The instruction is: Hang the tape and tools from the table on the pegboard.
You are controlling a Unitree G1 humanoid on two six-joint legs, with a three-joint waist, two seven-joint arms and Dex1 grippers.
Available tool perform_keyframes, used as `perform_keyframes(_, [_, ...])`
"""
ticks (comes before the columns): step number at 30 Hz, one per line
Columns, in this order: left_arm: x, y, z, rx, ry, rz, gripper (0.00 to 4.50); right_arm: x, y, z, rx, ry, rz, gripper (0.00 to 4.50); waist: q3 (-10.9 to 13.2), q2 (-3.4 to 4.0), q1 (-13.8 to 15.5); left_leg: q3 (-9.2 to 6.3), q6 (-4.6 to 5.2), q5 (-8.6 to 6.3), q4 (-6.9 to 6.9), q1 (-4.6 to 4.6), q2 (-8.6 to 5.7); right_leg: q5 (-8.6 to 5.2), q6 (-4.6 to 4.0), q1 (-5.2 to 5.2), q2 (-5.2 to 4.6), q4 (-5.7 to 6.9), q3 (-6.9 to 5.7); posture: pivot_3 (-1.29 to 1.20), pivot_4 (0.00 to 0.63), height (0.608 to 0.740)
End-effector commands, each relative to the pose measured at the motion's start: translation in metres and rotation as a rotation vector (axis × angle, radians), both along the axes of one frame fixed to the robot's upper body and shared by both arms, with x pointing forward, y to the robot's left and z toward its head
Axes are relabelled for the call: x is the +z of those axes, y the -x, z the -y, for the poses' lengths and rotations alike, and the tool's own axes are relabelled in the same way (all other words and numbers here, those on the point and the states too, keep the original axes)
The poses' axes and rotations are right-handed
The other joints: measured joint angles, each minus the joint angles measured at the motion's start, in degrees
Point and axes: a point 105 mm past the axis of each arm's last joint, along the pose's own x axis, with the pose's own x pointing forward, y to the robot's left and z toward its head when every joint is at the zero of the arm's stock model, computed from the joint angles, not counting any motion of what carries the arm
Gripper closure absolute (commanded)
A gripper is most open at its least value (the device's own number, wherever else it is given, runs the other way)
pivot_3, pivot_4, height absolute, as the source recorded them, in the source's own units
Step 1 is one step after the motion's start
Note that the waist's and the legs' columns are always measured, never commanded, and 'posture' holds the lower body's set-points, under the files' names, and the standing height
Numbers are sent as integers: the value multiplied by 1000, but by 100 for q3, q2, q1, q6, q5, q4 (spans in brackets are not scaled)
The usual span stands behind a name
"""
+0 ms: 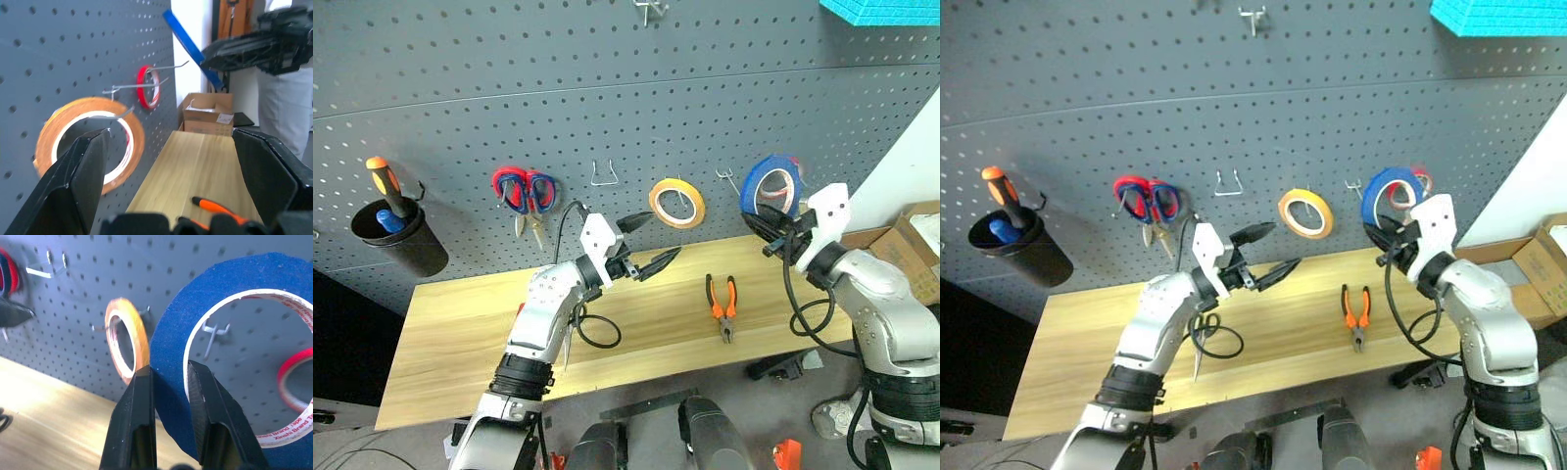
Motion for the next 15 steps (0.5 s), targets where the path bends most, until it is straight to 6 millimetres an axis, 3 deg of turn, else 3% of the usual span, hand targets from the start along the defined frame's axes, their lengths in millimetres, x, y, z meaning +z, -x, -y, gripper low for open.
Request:
perform_keyframes(1, [15,6,-7,25,10,65,235,13,-3,-10,54,3,66,4145,-15,3,17,1,-3,1,0,-1,-1,0,0,-1,0,-1,0,-253,114,740])
perform_keyframes(9, [14,12,-14,71,-7,62,235,-2,-23,-26,100,-37,18,4145,-103,13,146,1,3,-3,-1,2,-1,2,-3,-2,1,1,1,-200,103,740])
perform_keyframes(15, [15,17,-20,98,-22,57,235,-12,-60,-21,-11,-53,-8,4145,-128,13,216,0,2,0,2,8,0,25,-12,-1,10,1,5,-136,111,740])
